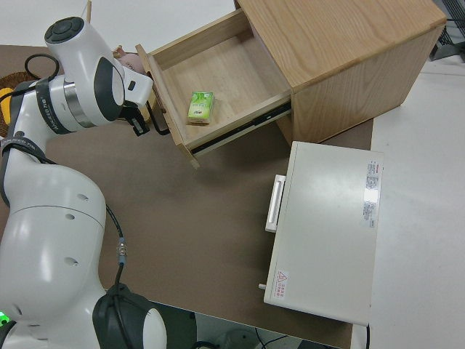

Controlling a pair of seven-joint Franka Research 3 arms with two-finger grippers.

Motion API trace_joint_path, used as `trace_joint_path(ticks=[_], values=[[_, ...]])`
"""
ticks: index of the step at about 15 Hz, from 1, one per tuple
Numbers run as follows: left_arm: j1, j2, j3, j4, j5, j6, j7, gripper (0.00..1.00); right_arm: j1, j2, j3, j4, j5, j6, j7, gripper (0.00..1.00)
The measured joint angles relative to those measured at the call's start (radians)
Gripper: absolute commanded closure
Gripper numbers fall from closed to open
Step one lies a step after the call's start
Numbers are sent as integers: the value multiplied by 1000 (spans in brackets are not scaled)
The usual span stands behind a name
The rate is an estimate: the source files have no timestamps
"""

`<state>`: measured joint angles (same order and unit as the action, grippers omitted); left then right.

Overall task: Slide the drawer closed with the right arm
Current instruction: 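Keep pushing the wooden drawer farther into the cabinet with the right gripper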

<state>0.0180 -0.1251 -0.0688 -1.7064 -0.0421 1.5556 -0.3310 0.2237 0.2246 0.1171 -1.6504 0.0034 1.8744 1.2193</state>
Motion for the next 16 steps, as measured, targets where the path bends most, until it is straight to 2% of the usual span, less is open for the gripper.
trace_joint_path(ticks=[10,16], values=[[0,0,0,0,0,0,0,7,-40,12,-22,0,-30,27,-62,1000],[0,0,0,0,0,0,0,7,-114,29,-24,1,-75,52,-139,1000]])
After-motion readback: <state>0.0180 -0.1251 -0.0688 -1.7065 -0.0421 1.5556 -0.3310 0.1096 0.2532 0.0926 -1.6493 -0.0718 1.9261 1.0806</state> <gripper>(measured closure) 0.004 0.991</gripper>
